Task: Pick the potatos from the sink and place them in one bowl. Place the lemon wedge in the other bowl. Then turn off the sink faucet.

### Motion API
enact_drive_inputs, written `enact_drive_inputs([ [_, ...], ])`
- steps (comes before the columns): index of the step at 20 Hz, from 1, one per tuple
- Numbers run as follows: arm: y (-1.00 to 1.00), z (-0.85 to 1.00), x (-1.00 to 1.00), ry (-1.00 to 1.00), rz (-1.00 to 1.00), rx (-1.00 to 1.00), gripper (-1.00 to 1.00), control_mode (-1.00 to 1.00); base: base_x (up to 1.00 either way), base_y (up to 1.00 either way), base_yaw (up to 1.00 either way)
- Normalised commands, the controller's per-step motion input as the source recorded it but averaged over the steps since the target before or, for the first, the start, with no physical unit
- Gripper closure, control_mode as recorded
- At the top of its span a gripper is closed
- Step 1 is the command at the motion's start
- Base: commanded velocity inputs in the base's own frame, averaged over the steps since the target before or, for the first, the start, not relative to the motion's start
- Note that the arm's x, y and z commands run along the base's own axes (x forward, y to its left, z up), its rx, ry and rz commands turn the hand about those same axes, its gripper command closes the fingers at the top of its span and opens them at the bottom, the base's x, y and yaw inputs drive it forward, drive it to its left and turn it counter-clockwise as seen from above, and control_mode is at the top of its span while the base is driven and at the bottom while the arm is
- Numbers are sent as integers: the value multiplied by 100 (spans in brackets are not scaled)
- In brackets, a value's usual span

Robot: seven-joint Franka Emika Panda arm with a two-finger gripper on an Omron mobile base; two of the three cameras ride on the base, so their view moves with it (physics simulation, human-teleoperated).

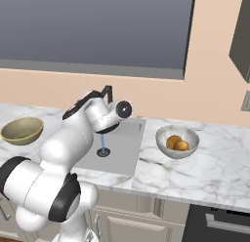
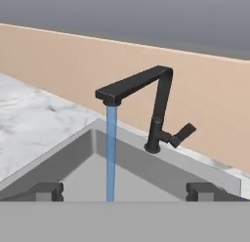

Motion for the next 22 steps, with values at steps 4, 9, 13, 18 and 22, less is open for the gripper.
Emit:
enact_drive_inputs([
  [4, -16, -3, 10, -17, 5, 6, -100, -100, 0, 0, 0],
  [9, -19, -7, 11, -20, 5, 3, -100, -100, 0, 0, 0],
  [13, -4, -15, 31, -12, 1, 0, -100, -100, 0, 0, 0],
  [18, 0, 0, 39, 0, 0, 0, -100, -100, 0, 0, 0],
  [22, 0, -1, 49, 12, 0, 0, -100, -100, 0, 0, 0],
])
